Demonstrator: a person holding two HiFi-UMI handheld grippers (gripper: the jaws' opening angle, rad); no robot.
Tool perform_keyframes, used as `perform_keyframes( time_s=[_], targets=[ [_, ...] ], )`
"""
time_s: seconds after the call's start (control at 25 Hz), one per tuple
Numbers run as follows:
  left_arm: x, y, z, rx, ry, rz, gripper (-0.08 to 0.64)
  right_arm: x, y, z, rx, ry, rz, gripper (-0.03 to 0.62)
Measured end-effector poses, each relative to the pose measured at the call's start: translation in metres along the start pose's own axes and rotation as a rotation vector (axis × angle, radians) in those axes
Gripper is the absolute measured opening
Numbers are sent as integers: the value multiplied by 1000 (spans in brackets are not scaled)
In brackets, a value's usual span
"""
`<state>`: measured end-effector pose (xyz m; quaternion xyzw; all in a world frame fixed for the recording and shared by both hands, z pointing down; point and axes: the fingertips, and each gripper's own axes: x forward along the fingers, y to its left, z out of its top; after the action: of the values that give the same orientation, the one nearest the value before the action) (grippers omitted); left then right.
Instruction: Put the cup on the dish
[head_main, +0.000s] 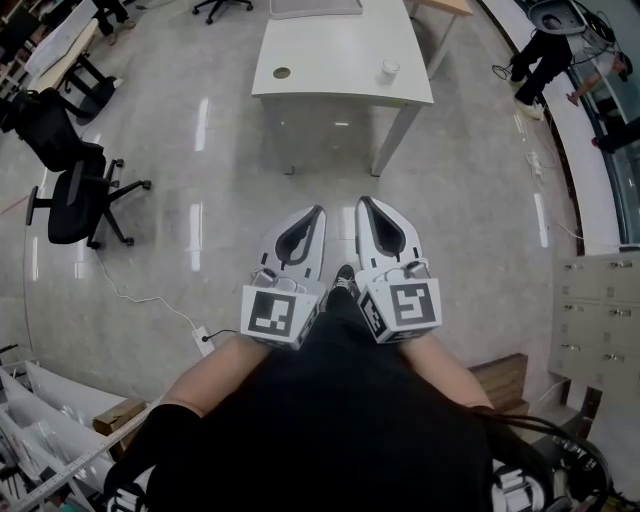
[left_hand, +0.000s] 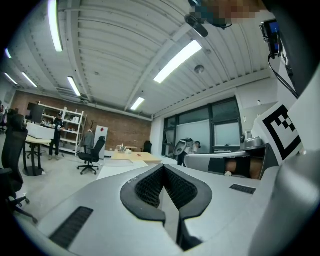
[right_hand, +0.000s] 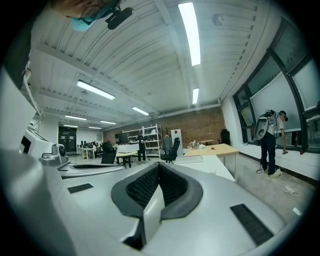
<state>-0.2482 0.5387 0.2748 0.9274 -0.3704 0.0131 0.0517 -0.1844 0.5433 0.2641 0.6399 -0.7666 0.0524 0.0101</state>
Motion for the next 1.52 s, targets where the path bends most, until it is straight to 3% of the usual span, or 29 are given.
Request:
perform_keyframes(
  time_s=[0.4,0.76,1.04,1.52],
  targets=[
    [115,12,4,7,31,36,5,73,-84,11,2,1,36,12],
    [170,-4,4,21,41,53,5,90,-143,17,16,-15,39,12],
    [171,2,-2,3,47,81,5,96,-146,12,6,-1,53,12],
    [198,14,1,6,19,38,5,118,-161,17,1,-11,19,12]
  ],
)
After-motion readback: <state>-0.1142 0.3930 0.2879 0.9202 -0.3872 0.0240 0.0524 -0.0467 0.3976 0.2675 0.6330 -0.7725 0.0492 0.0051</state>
